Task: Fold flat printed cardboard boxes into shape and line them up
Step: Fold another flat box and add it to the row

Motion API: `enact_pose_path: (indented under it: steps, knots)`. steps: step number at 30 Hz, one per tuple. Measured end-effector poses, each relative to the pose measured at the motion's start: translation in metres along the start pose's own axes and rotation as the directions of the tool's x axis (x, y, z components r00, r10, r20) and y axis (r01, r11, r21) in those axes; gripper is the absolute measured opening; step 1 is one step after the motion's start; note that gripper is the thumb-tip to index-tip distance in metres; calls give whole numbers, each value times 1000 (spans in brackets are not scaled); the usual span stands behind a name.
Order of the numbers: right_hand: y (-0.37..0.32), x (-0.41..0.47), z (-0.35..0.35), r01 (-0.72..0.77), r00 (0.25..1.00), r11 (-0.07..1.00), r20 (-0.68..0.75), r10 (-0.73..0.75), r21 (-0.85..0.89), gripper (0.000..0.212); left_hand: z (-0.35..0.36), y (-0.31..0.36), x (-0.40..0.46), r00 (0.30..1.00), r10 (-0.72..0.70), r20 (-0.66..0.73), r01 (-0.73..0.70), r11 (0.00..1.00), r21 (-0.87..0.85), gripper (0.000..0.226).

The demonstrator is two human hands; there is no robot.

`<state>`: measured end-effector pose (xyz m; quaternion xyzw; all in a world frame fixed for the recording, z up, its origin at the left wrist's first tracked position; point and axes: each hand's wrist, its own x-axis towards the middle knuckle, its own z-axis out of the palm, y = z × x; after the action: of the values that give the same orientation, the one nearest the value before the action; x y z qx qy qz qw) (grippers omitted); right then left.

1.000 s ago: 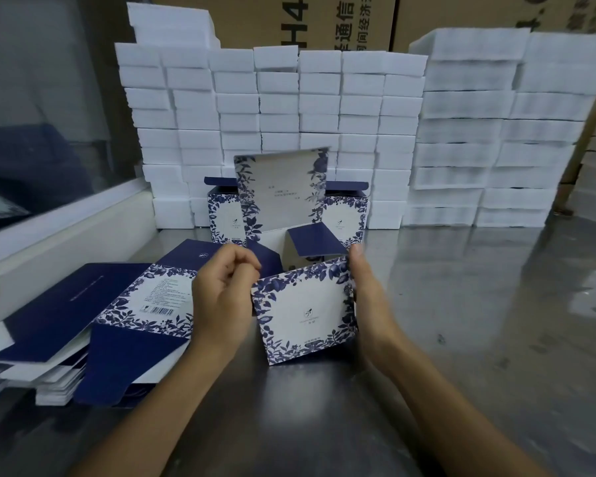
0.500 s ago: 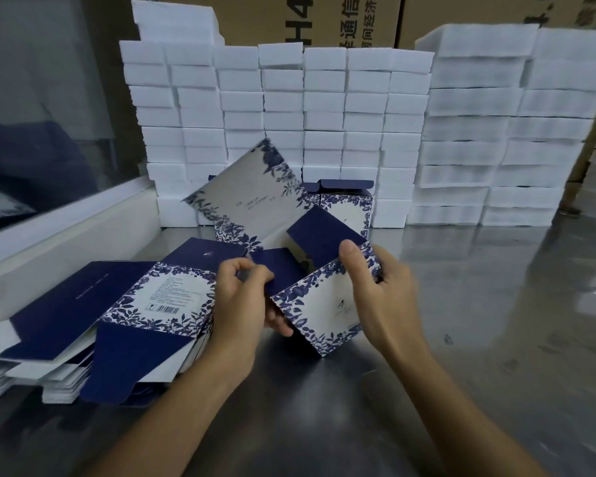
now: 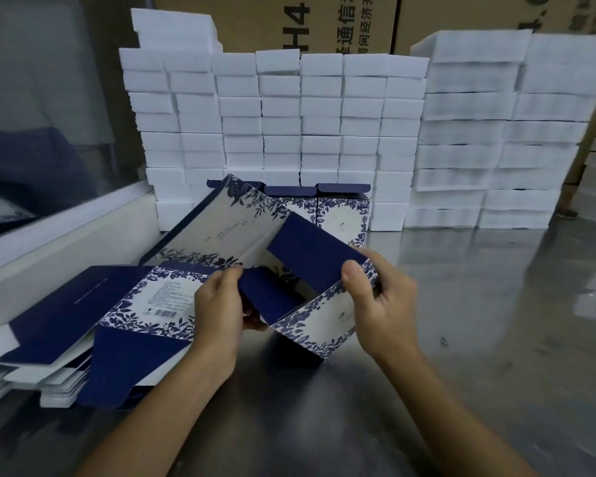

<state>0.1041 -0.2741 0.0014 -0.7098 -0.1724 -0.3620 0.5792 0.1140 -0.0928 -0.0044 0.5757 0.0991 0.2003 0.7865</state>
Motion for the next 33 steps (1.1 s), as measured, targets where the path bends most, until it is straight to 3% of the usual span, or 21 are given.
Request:
enact_pose_path:
  steps: [2, 6, 10, 13, 17, 20, 24, 27, 33]
  knots:
    - [0, 1, 0, -30, 999, 998, -15, 31, 49, 28, 0, 3, -1, 999, 37, -2, -37, 999, -12, 34]
    - [7, 3, -1, -91, 996, 989, -15, 93, 113, 51, -1, 6, -1, 996, 92, 4, -92, 996, 20, 51]
    - [11, 4, 0, -123, 992, 987, 26, 121, 99, 71, -3, 3, 1, 988, 151, -17, -148, 981, 127, 32]
    - [13, 6, 1, -152, 988, 986, 27, 151, 62, 49, -2, 1, 1, 984, 181, -4, -178, 973, 146, 15]
    - [18, 7, 2, -186, 982, 981, -3, 186, 50, 33, 1, -2, 1, 986, 164, 43, -168, 977, 129, 26]
    - [26, 9, 0, -264, 961, 963, -74, 268, 57, 34, 2, -3, 1, 987, 145, 70, -150, 986, 74, 26]
    - [29, 10, -3, -275, 959, 959, -91, 269, -67, 14, 1, -5, -2, 985, 134, 105, -142, 987, 73, 43]
    - [29, 7, -4, -288, 958, 957, -33, 286, -42, 25, 3, -3, -4, 986, 131, 103, -139, 987, 78, 46]
    - [22, 2, 4, -405, 911, 898, 156, 381, 173, 62, 4, 0, -3, 988, 126, 92, -138, 981, 137, 28]
